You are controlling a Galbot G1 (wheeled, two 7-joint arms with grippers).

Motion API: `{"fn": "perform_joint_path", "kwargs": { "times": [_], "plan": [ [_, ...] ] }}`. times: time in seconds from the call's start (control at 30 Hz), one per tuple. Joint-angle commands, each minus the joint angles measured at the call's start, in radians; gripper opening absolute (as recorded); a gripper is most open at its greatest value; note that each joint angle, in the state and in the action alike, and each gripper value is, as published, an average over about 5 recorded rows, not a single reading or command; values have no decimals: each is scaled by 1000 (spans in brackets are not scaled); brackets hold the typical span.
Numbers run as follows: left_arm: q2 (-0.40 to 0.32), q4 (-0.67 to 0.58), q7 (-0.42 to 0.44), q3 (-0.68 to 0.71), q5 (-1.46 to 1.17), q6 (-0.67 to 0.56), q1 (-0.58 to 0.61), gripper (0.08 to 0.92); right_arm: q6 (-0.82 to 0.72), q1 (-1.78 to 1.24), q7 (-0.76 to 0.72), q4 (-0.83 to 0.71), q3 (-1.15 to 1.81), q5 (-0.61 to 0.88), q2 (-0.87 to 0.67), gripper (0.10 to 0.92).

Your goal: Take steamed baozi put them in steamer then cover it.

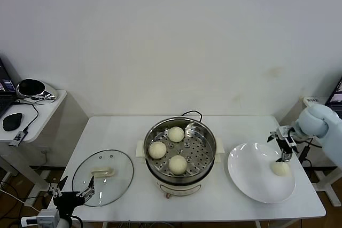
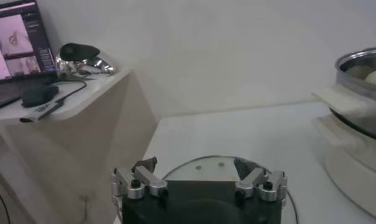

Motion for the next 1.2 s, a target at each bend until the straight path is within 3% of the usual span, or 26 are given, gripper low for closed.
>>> {"fn": "perform_joint_path", "kwargs": {
  "times": [0.03, 0.67, 1.2],
  "plan": [
    [9, 12, -1, 0, 10, -3, 12, 823, 71, -115, -36, -89, 95, -68, 22, 823],
    [10, 23, 0, -4, 12, -5, 14, 823, 119, -126, -9, -171, 113, -187, 87, 823],
    [16, 50, 3, -5, 15, -4, -9, 823, 114, -113, 28, -213, 94, -184, 118, 823]
  ]
}}
